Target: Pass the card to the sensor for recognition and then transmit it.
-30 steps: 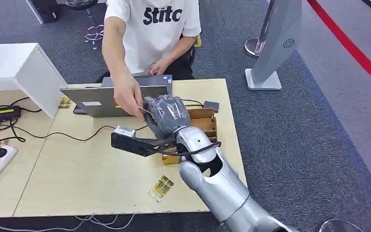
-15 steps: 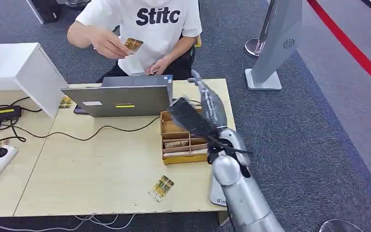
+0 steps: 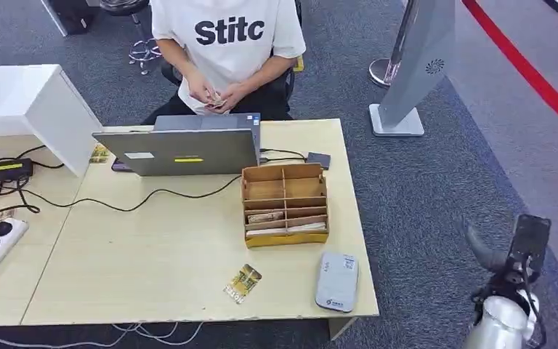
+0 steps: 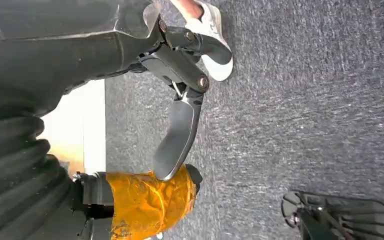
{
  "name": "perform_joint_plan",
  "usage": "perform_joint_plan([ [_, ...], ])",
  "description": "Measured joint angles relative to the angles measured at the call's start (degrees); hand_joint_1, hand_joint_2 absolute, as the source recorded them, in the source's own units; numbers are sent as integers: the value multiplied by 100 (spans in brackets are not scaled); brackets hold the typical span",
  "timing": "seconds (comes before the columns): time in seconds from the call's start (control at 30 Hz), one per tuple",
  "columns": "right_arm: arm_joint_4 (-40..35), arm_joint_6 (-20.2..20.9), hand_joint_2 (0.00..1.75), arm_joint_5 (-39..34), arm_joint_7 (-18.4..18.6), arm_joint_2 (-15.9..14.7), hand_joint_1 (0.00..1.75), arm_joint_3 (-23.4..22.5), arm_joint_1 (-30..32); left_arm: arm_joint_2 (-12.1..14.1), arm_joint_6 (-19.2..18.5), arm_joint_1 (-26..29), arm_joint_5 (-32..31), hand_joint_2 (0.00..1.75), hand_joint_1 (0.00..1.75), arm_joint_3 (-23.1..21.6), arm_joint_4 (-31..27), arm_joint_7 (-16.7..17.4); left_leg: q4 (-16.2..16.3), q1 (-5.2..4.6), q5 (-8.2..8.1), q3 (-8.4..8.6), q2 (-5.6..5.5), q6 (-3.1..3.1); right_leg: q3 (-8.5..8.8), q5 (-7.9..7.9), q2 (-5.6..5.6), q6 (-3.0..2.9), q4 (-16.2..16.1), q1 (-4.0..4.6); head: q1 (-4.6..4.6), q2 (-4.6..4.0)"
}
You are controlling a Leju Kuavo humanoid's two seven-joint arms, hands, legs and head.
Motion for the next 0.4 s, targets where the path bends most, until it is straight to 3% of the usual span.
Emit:
perform_joint_plan([
  [0.07,1182,-178,175,530,67,-472,0,-423,146,-2,-13,29,22,175,0,38,0,-46,0,0,0,-3,-21,0,5,-2,-15,3,0,2,2,0],
  [0.2,3020,516,175,1471,1579,-1042,0,-667,679,55,-101,71,-9,175,0,88,0,-145,0,0,-7,-7,-30,9,8,-15,-24,12,-1,1,7,0],
  [0.27,3655,675,175,1512,1910,-1116,0,-732,878,101,-136,84,-20,175,0,92,0,-160,-3,0,-20,-2,-7,12,2,-16,2,10,-1,0,0,0],
  [0.3,3909,854,175,1442,2252,-1136,0,-769,915,105,-164,78,-28,175,5,94,0,-177,-4,-1,-23,7,11,10,1,-20,15,5,1,0,-9,0],
  [0.33,4175,1023,175,1273,2751,-1147,51,-854,931,133,-194,69,-28,175,175,94,0,-212,-5,0,-24,14,14,8,2,-23,19,0,3,0,-2,0],
  [0.37,4352,1114,175,994,3310,-1147,175,-976,944,147,-231,65,-22,175,175,94,0,-225,-5,3,-24,14,16,8,4,-24,19,-2,4,3,0,0],
  [0.4,4507,1153,175,755,3627,-1131,175,-1137,964,155,-267,69,-4,175,175,103,0,-238,-6,4,-22,14,16,6,4,-25,18,-2,6,4,0,0],
])
